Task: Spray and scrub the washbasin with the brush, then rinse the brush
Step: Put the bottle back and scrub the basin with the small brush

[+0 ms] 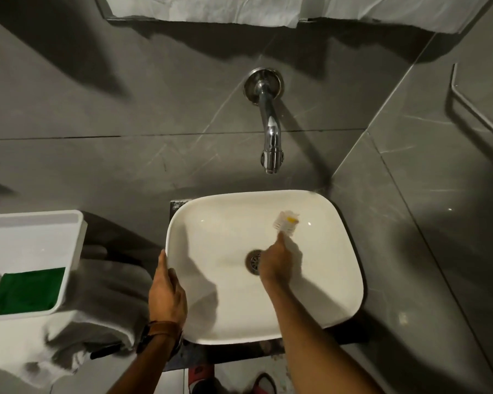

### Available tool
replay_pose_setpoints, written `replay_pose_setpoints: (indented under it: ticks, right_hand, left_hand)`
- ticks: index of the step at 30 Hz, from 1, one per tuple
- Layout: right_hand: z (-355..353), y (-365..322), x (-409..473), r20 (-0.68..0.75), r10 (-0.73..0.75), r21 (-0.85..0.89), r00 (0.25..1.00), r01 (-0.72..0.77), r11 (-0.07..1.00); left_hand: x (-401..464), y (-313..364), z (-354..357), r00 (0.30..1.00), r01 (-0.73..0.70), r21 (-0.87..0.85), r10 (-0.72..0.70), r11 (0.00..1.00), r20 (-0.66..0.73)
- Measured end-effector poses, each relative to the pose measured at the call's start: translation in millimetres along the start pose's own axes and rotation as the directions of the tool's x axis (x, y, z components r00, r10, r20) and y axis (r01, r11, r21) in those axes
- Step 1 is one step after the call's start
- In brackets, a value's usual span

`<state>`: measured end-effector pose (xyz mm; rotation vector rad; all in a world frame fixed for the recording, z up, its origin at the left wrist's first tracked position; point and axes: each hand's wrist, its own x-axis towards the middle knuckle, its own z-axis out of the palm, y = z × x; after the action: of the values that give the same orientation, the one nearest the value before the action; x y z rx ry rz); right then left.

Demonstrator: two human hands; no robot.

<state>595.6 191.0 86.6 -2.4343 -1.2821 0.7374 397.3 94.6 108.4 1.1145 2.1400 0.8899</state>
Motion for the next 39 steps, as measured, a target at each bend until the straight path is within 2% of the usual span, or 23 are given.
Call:
replay_pose_setpoints:
  ticks: [2,3,5,7,9,10,12,14,15,16,18,20,22,23,25,29,31,33,36,39]
  right_hand:
    - [24.8,-33.9,-21.2,0.224,-0.145,0.031,0.964,0.142,0.989]
    - [35.7,-50.4,-39.8,0.345,-0.243,0.063,0.907,0.236,0.970]
    - [46.7,-68.3,-74.9,0.482,-0.374,0.106,0.793,0.371,0.923]
    - [37.6,-62.1,-81.3,0.485,-0.442,0.019,0.755,0.495,0.868]
    - [13.1,-41.3,-60.5,0.433,-0.447,-0.201,0.783,0.567,0.799]
    - [-3.4,-27.0,-44.0,0.360,-0.409,-0.303,0.839,0.520,0.799]
    - [-43.7,4.1,-11.3,0.177,-0.261,-0.415,0.949,0.312,0.854]
    - [-82.1,33.0,2.7,0.027,-0.156,-0.512,0.987,0.148,0.846]
    - [-95.1,44.4,2.4,0.024,-0.116,-0.535,0.993,0.111,0.837]
    - [-102.9,53.3,-3.2,0.078,-0.078,-0.548,0.994,0.108,0.829]
    - [-100.1,64.9,-33.1,0.284,-0.041,-0.553,0.958,0.199,0.809]
    - [-76.0,59.9,-76.3,0.481,-0.059,-0.495,0.875,0.327,0.805]
    - [-51.0,33.4,-109.3,0.590,-0.147,-0.406,0.794,0.449,0.796]
    - [-38.0,17.7,-114.4,0.593,-0.200,-0.368,0.780,0.484,0.794]
    - [-25.4,-7.7,-100.0,0.529,-0.290,-0.338,0.797,0.512,0.790]
    - [-61.1,13.2,-40.7,0.351,-0.200,-0.450,0.915,0.352,0.821]
    - [-84.7,45.9,-36.9,0.324,-0.128,-0.503,0.937,0.285,0.816]
    - [-90.0,65.2,-59.3,0.406,-0.082,-0.507,0.910,0.299,0.808]
    - [-61.8,49.1,-102.5,0.554,-0.128,-0.423,0.823,0.411,0.808]
    - [-34.9,4.4,-92.6,0.512,-0.264,-0.360,0.817,0.483,0.798]
  left_hand:
    - [0.1,-0.1,0.3,1.000,-0.002,0.007,0.002,1.000,-0.003]
    - [0.2,-0.4,0.0,1.000,-0.004,0.014,0.004,1.000,-0.003]
    - [-0.5,1.4,0.5,1.000,-0.005,0.013,0.005,1.000,0.011]
    - [-1.2,1.7,0.8,1.000,0.001,0.011,-0.002,1.000,0.022]
    - [1.6,-1.6,1.3,1.000,0.008,0.033,-0.008,0.999,0.015]
    - [2.8,-3.3,1.6,1.000,0.013,0.039,-0.014,0.999,0.012]
    - [2.6,-3.9,2.0,1.000,0.018,0.042,-0.019,0.999,0.004]
    - [1.1,-1.5,1.6,1.000,0.016,0.036,-0.016,0.999,-0.004]
    - [0.9,-0.8,1.3,1.000,0.017,0.028,-0.017,0.999,-0.006]
    - [0.9,-0.6,0.9,1.000,0.020,0.019,-0.019,1.000,-0.004]
    - [1.1,-0.5,0.6,1.000,0.030,0.015,-0.030,0.999,0.001]
    - [1.2,-0.4,0.3,0.999,0.033,0.027,-0.033,0.999,-0.003]
    - [1.3,-0.2,0.3,1.000,0.027,0.038,-0.026,0.999,-0.006]
    - [1.1,0.4,0.4,1.000,0.023,0.042,-0.023,0.999,-0.004]
    - [0.7,2.1,1.0,1.000,0.022,0.042,-0.022,0.999,0.003]
    - [0.7,2.2,0.3,1.000,0.029,0.033,-0.029,0.999,0.006]
    - [0.8,2.1,-0.2,0.999,0.035,0.028,-0.035,0.999,0.004]
    - [0.6,2.6,-0.1,0.999,0.036,0.033,-0.036,0.999,-0.003]
    - [0.4,3.6,-0.6,0.999,0.034,0.027,-0.034,0.999,-0.001]
    - [0.4,4.0,0.4,0.999,0.037,0.021,-0.037,0.999,-0.001]
